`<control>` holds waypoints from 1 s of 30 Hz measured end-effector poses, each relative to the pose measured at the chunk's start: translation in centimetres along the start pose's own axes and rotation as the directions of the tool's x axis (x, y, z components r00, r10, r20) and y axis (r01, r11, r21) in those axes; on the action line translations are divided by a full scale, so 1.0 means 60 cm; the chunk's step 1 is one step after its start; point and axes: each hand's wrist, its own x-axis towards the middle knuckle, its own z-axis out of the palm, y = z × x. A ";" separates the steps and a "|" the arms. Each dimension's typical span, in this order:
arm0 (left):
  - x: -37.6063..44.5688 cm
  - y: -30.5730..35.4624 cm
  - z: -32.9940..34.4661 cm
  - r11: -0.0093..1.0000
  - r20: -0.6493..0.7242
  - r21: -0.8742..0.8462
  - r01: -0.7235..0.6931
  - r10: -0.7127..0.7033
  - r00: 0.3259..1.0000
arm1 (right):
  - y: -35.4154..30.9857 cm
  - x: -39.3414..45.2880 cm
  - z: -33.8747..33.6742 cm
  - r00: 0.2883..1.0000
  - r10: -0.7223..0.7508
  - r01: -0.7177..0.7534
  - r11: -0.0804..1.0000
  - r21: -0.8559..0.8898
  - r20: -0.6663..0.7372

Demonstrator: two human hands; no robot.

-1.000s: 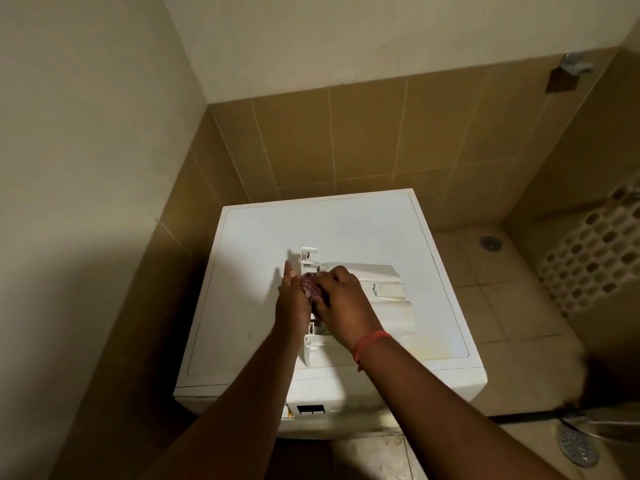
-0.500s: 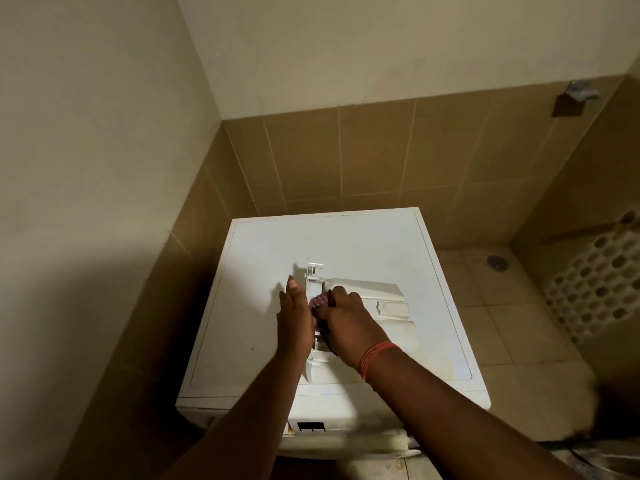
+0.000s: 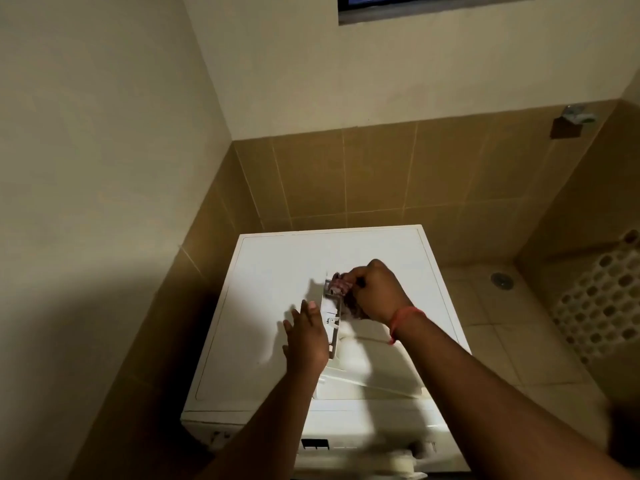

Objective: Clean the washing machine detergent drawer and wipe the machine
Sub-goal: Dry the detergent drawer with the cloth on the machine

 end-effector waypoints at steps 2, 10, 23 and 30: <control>0.010 -0.014 0.006 0.996 0.049 0.073 -0.044 0.041 0.998 | 0.004 0.017 0.034 0.999 -0.010 0.014 0.989 -0.144 0.031; 0.004 -0.003 -0.002 0.987 0.094 0.108 -0.115 0.105 0.990 | 0.004 0.038 0.051 0.925 -0.114 0.274 0.860 -0.430 0.363; 0.006 -0.002 0.009 0.989 0.052 0.100 -0.111 0.106 0.993 | -0.006 0.052 0.042 0.926 0.003 0.117 0.948 -0.296 0.377; 0.005 -0.003 0.008 0.990 0.064 0.062 -0.125 0.121 0.991 | 0.066 0.009 0.083 0.943 -0.263 0.323 0.876 -0.358 0.205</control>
